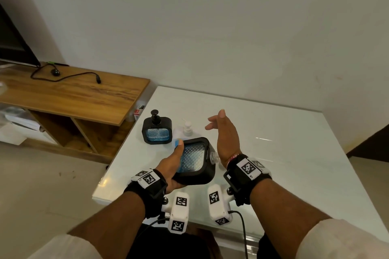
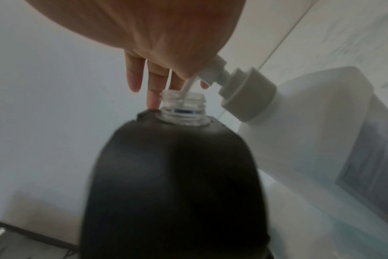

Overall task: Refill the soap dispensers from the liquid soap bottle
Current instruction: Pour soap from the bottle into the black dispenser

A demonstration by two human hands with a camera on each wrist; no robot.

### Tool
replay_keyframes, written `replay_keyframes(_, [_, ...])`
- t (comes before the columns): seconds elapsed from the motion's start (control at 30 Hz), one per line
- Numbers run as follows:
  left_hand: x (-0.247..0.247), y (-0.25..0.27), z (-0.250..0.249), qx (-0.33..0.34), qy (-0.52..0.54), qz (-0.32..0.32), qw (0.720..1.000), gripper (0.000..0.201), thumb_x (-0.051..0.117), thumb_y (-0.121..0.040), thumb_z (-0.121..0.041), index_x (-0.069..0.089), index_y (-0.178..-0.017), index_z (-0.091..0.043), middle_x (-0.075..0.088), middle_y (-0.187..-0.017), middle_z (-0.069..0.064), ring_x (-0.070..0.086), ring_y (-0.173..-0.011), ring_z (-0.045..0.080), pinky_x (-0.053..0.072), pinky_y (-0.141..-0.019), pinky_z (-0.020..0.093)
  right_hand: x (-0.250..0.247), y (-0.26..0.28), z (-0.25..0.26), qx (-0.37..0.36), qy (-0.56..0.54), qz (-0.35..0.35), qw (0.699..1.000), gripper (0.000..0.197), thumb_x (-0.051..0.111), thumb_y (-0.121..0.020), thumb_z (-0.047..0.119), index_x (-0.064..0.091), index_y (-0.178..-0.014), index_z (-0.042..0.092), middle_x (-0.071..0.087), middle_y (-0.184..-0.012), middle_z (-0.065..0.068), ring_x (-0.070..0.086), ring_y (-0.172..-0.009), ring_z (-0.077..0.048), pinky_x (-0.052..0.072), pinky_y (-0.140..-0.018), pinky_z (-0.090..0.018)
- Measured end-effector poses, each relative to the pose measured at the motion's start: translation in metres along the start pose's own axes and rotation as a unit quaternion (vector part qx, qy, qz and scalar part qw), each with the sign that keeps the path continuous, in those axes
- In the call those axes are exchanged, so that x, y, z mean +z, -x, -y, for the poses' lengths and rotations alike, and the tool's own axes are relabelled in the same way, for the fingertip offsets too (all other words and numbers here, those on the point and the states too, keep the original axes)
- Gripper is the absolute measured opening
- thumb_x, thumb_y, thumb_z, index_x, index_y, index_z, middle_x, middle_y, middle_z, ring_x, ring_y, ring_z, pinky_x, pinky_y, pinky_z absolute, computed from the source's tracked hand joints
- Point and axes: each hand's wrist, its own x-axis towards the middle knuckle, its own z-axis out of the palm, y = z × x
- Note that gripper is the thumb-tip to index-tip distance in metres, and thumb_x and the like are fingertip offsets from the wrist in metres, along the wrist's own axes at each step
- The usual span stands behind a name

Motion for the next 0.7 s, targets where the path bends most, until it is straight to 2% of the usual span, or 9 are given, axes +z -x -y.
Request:
replay_keyframes(0.1, [0.001,-0.003,0.003,-0.003,0.002,0.005,1.0,0.07,0.067,-0.081,-0.07,0.064,-0.12,-0.012,0.073,-0.113,0.021,0.072,-0.101,0.04,0.059,-0.089,0.055,-0.003,-0.003,0.001,0.015,-0.045,-0.026,0.999,0.071,0.024,-0.091,0.07,0.065,-0.1,0.013,0.071,-0.092,-0.006,0.06,-0.1,-0.009,0.032,-0.083,-0.015])
replay_keyframes(0.17, [-0.002,-0.001,0.004,-0.009,0.009,0.008,1.0,0.069,0.068,-0.081,-0.069,0.064,-0.118,-0.011,0.073,-0.112,0.022,0.072,-0.101,0.04,0.059,-0.09,0.056,-0.004,-0.005,0.002,0.037,-0.069,-0.048,0.996,0.071,0.024,-0.09,0.07,0.065,-0.1,0.013,0.072,-0.093,-0.007,0.06,-0.102,-0.012,0.033,-0.087,-0.023])
replay_keyframes(0.27, [-0.005,0.001,0.003,-0.01,0.015,0.011,1.0,0.063,0.068,-0.084,-0.067,0.064,-0.112,-0.011,0.073,-0.11,0.022,0.072,-0.1,0.041,0.059,-0.09,0.056,-0.002,-0.006,0.003,0.052,-0.08,-0.061,0.994,0.067,0.022,-0.097,0.063,0.065,-0.102,0.012,0.072,-0.094,-0.008,0.06,-0.102,-0.011,0.031,-0.091,-0.032])
replay_keyframes(0.37, [-0.005,-0.001,0.001,-0.004,0.008,0.002,1.0,0.06,0.067,-0.086,-0.066,0.064,-0.109,-0.011,0.073,-0.107,0.021,0.071,-0.099,0.039,0.058,-0.09,0.055,0.002,-0.004,0.002,0.05,-0.067,-0.055,0.995,0.062,0.023,-0.1,0.057,0.065,-0.102,0.011,0.071,-0.092,-0.009,0.06,-0.101,-0.012,0.033,-0.086,-0.025])
replay_keyframes(0.43, [-0.005,-0.001,0.002,-0.006,0.005,0.007,1.0,0.065,0.067,-0.083,-0.069,0.065,-0.115,-0.012,0.074,-0.109,0.02,0.072,-0.1,0.039,0.06,-0.088,0.054,0.004,-0.001,0.001,0.037,-0.033,-0.044,0.998,0.058,0.025,-0.101,0.054,0.065,-0.101,0.012,0.07,-0.091,-0.007,0.059,-0.094,-0.008,0.033,-0.079,-0.017])
replay_keyframes(0.5, [-0.004,0.0,0.002,-0.001,0.006,0.005,1.0,0.069,0.067,-0.081,-0.071,0.065,-0.117,-0.012,0.075,-0.11,0.02,0.073,-0.1,0.039,0.06,-0.089,0.054,0.003,0.0,0.002,0.024,-0.013,-0.048,0.998,0.056,0.025,-0.101,0.053,0.064,-0.1,0.014,0.069,-0.092,-0.006,0.058,-0.089,-0.005,0.032,-0.075,-0.014])
replay_keyframes(0.6, [-0.004,0.005,0.001,0.002,0.01,0.004,1.0,0.065,0.066,-0.083,-0.069,0.064,-0.114,-0.012,0.073,-0.11,0.02,0.072,-0.1,0.038,0.06,-0.086,0.053,0.0,-0.001,0.004,0.029,-0.033,-0.059,0.997,0.056,0.025,-0.101,0.054,0.064,-0.099,0.014,0.07,-0.094,-0.008,0.06,-0.096,-0.01,0.033,-0.078,-0.017])
replay_keyframes(0.7, [-0.004,0.009,0.0,0.006,0.011,0.003,1.0,0.061,0.066,-0.085,-0.068,0.063,-0.11,-0.012,0.072,-0.108,0.019,0.071,-0.097,0.037,0.06,-0.079,0.05,-0.001,-0.002,0.005,0.039,-0.032,-0.066,0.997,0.056,0.025,-0.101,0.055,0.064,-0.098,0.016,0.07,-0.093,-0.005,0.06,-0.099,-0.012,0.034,-0.084,-0.026])
